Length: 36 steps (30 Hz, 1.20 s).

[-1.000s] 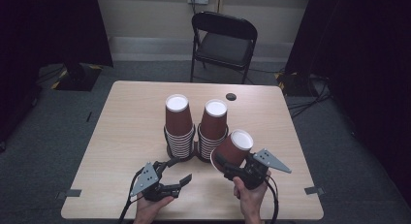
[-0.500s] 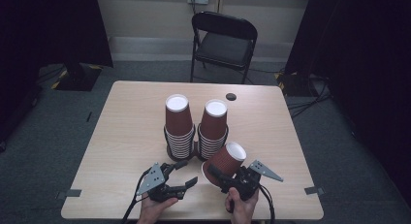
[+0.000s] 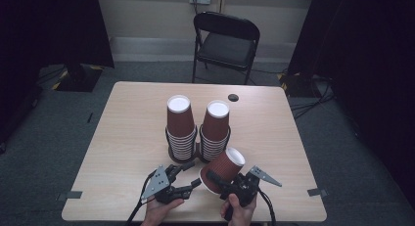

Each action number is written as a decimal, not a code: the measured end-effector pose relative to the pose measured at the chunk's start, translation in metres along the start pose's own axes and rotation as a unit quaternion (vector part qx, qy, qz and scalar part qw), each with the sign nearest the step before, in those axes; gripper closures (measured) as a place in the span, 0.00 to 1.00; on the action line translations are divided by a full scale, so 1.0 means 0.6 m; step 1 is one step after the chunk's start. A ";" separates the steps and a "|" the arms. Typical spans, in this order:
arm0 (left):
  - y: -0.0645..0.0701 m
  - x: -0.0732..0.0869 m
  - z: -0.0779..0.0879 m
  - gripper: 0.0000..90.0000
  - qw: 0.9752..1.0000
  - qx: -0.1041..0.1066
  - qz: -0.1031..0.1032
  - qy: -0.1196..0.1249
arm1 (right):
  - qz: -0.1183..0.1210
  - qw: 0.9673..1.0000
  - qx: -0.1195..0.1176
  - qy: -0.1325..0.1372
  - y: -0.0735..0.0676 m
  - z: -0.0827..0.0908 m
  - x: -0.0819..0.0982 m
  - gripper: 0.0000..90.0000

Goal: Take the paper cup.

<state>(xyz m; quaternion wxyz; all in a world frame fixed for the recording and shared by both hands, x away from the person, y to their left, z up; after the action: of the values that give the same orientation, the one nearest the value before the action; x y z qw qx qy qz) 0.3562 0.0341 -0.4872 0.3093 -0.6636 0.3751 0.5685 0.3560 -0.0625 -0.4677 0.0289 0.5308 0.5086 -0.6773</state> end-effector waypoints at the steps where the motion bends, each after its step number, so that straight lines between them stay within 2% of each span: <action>1: 0.000 0.001 -0.001 0.47 1.000 -0.001 0.001 0.001 | -0.012 1.000 -0.006 -0.002 -0.001 -0.001 0.003 0.16; 2: 0.000 0.001 -0.001 0.48 1.000 -0.001 0.001 0.001 | -0.012 1.000 -0.006 -0.002 -0.001 -0.001 0.003 0.16; 5: 0.001 0.002 -0.004 0.51 1.000 -0.001 -0.003 0.006 | -0.036 0.999 -0.013 -0.004 -0.001 -0.004 0.011 0.16; 10: 0.006 0.007 -0.010 0.53 1.000 0.003 -0.014 0.001 | -0.041 0.999 -0.016 -0.015 -0.004 -0.008 0.024 0.16; 13: 0.008 0.010 -0.014 0.56 1.000 0.001 -0.019 -0.001 | -0.049 0.998 -0.031 -0.027 -0.012 -0.013 0.031 0.16; 15: 0.007 0.009 -0.016 0.56 1.000 -0.003 -0.023 0.001 | -0.047 0.998 -0.034 -0.036 -0.017 -0.016 0.038 0.16; 18: 0.007 0.007 -0.017 0.63 1.000 -0.008 -0.029 0.006 | -0.045 0.997 -0.039 -0.050 -0.021 -0.022 0.048 0.15; 20: 0.007 0.006 -0.016 0.70 0.999 -0.009 -0.031 0.009 | -0.047 0.996 -0.042 -0.056 -0.023 -0.023 0.052 0.15; 23: 0.009 0.007 -0.016 0.85 0.999 -0.010 -0.034 0.009 | -0.035 0.997 -0.044 -0.053 -0.026 -0.025 0.053 0.14; 26: 0.008 0.009 -0.015 0.89 0.999 -0.010 -0.042 0.007 | -0.030 0.997 -0.045 -0.053 -0.026 -0.024 0.053 0.13; 27: 0.009 0.010 -0.014 0.91 0.999 -0.006 -0.033 0.008 | -0.027 0.997 -0.046 -0.056 -0.026 -0.024 0.053 0.13; 29: 0.009 0.012 -0.014 0.93 1.000 -0.005 -0.029 0.007 | -0.027 0.997 -0.042 -0.054 -0.024 -0.023 0.050 0.12; 36: 0.009 0.014 -0.012 0.94 1.000 -0.003 -0.024 0.001 | -0.023 0.998 -0.029 -0.041 -0.016 -0.019 0.037 0.11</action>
<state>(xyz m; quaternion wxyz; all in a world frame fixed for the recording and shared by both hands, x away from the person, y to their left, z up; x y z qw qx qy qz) 0.3560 0.0237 -0.4940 0.3209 -0.6738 0.3575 0.5615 0.3486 -0.0387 -0.4773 0.0494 0.4894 0.5383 -0.6843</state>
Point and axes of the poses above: each handheld gripper's, and its own axes: z roughly backward along the jaws, x roughly out of its underside, y roughly to its right, the point moved 10 cm from there along -z, roughly forward along the jaws, and after that the axes turned 7 degrees about y, right-handed, at the moved point
